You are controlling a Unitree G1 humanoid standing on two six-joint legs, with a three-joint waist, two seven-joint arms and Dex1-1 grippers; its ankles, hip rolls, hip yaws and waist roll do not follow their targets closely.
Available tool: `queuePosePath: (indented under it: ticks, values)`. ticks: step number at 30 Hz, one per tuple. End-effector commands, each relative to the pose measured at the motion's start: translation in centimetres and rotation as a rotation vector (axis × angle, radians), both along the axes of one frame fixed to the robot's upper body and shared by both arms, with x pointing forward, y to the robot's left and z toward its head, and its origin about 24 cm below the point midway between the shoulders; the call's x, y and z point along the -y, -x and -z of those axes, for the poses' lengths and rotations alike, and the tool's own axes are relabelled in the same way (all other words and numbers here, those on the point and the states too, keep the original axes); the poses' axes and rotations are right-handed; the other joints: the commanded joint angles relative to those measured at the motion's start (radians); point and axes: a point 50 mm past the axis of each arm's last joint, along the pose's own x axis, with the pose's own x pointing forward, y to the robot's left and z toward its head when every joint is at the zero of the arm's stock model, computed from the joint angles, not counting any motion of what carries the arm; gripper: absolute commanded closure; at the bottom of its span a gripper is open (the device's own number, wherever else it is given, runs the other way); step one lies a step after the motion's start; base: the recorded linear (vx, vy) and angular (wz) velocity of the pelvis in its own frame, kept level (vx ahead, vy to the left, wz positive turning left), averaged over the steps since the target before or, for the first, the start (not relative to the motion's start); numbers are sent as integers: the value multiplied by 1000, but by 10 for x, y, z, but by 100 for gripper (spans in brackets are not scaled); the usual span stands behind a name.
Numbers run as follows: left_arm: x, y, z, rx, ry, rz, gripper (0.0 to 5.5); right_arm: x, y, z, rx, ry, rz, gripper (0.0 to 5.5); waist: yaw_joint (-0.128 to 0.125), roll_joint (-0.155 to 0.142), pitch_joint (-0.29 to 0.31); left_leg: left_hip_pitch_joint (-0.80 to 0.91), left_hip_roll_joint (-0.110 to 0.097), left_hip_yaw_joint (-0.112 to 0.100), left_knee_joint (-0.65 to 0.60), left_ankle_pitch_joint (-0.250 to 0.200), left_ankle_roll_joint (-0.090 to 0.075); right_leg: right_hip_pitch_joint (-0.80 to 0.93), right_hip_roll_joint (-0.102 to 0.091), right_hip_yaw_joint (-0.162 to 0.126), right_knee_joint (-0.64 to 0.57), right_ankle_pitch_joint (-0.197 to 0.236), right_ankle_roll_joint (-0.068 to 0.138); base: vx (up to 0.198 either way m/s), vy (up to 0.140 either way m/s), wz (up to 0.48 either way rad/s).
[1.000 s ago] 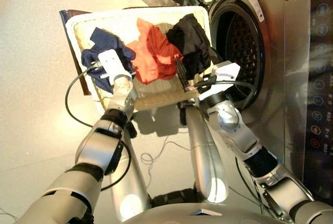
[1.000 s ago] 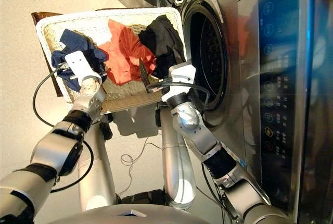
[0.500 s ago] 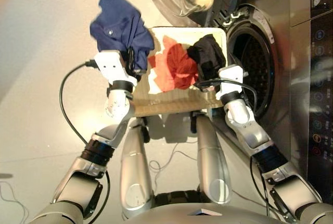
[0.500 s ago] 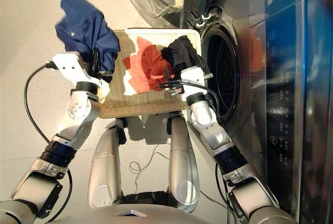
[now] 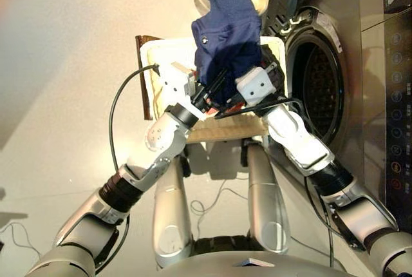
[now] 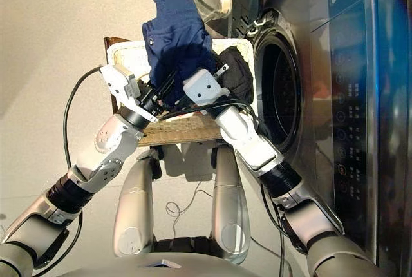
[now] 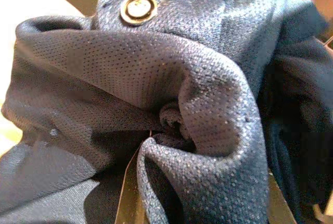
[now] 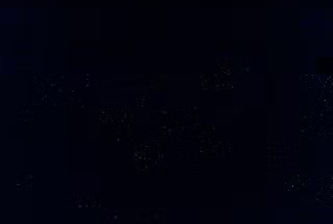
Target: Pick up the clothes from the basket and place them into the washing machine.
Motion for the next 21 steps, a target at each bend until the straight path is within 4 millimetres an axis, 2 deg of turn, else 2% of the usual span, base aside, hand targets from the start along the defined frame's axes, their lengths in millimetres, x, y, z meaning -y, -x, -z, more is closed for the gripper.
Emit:
queuePosePath:
  ticks: [1,6,12,13,14,18,20,21]
  values:
    - [25,26,-3,40,-51,227,550,-24,25,-73,340,19,-166,0,-12,11,-16,20,2,-43,66,-54,-2,110,11,-8,-135,49,26,0,0,0]
    - [24,22,10,-9,-129,232,550,-33,39,-85,401,-14,-234,0,-13,3,-16,13,2,-50,69,-52,-2,105,13,-10,-128,50,26,0,0,0]
    - [19,20,11,6,-179,218,550,-29,46,-85,402,-49,-262,0,-14,-5,-16,-5,5,-60,89,-56,0,90,9,-18,-100,41,28,0,0,0]
    - [19,20,11,6,-181,218,550,-28,47,-85,406,-47,-260,339,-14,-3,-16,-6,5,-62,90,-56,0,87,8,-19,-97,40,29,0,0,0]
    - [19,20,11,12,-184,214,550,-27,47,-84,409,-48,-253,550,-13,-2,-16,-10,5,-63,92,-55,0,85,6,-20,-93,40,29,0,0,0]
    - [20,20,9,25,-184,213,550,-22,46,-81,409,-63,-232,550,-12,4,-16,-16,2,-67,93,-52,1,84,3,-22,-95,42,31,0,0,0]
    - [18,20,7,34,-180,201,395,-17,43,-77,401,-69,-195,550,-12,11,-16,-17,-1,-66,86,-47,2,80,2,-24,-96,45,32,0,0,0]
    - [19,20,7,34,-180,201,336,-17,43,-76,402,-68,-195,550,-12,12,-16,-16,-1,-66,86,-47,2,80,2,-24,-97,45,32,0,0,0]
